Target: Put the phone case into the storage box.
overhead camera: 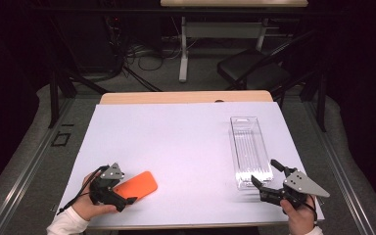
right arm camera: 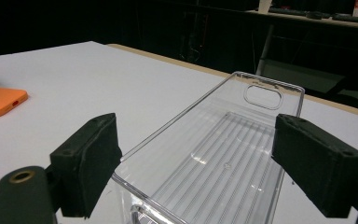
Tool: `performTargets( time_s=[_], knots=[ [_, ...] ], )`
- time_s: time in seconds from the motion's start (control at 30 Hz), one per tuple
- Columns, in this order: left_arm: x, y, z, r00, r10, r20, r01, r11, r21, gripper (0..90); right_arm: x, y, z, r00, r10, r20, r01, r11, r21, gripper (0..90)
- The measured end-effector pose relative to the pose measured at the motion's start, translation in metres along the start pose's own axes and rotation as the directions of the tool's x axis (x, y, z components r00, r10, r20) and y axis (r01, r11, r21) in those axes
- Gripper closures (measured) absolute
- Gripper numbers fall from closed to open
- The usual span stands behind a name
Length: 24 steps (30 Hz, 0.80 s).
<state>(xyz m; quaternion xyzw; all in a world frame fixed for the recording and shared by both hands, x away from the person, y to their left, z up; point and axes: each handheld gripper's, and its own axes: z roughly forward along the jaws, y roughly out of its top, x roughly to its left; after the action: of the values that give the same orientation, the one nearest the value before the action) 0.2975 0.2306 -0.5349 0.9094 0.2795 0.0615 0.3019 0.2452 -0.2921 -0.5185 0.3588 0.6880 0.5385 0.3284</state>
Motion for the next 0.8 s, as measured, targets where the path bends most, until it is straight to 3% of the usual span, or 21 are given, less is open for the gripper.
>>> performTargets(
  time_s=[0.2,0.33,0.8],
  knots=[
    [-0.003,0.001,0.008,0.9998,-0.007,0.019,0.006,0.9993,0.037,0.6,0.000,0.000,0.000,1.0000,-0.003,-0.002,0.003,1.0000,0.002,14.4],
    [-0.004,0.003,0.013,0.9996,0.024,-0.013,-0.023,0.9966,0.079,0.6,0.000,-0.001,0.001,1.0000,-0.001,-0.005,0.001,1.0000,0.002,14.4],
    [-0.003,0.003,0.024,0.9996,0.028,-0.011,-0.026,0.9914,0.128,0.9,0.000,-0.001,0.001,1.0000,-0.004,-0.006,0.004,1.0000,0.003,14.4]
  ],
)
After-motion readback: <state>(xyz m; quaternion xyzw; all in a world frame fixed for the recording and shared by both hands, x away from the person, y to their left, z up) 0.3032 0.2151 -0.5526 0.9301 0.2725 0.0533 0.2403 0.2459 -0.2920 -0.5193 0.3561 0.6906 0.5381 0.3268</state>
